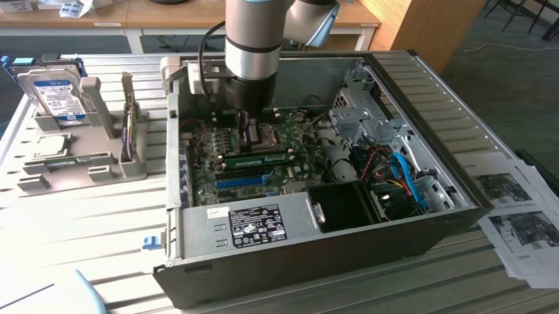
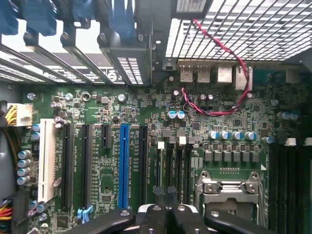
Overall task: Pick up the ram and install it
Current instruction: 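Press down the ram until it locks into place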
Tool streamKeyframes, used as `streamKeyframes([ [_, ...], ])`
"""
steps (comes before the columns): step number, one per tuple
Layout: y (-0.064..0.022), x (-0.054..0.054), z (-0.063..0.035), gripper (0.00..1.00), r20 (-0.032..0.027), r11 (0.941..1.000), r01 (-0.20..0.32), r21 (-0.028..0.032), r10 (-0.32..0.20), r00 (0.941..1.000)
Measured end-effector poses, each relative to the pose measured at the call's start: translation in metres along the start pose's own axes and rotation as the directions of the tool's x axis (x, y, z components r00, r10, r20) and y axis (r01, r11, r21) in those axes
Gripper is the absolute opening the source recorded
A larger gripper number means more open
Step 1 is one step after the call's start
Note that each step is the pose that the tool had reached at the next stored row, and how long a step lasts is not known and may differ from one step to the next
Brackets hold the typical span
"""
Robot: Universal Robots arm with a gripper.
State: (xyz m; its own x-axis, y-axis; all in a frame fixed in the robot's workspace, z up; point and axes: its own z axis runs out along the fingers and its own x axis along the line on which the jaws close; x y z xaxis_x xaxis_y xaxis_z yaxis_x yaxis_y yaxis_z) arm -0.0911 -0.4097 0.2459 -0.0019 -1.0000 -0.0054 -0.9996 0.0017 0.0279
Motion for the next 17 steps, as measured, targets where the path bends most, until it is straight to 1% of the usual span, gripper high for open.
streamKeyframes([
  [7,0.0003,0.000,-0.0120,0.09,0.0000,1.0000,0.000,0.0000,0.000,1.0000],
  [17,0.0007,0.000,-0.0252,0.09,0.0001,1.0000,0.000,0.0001,0.000,1.0000],
])
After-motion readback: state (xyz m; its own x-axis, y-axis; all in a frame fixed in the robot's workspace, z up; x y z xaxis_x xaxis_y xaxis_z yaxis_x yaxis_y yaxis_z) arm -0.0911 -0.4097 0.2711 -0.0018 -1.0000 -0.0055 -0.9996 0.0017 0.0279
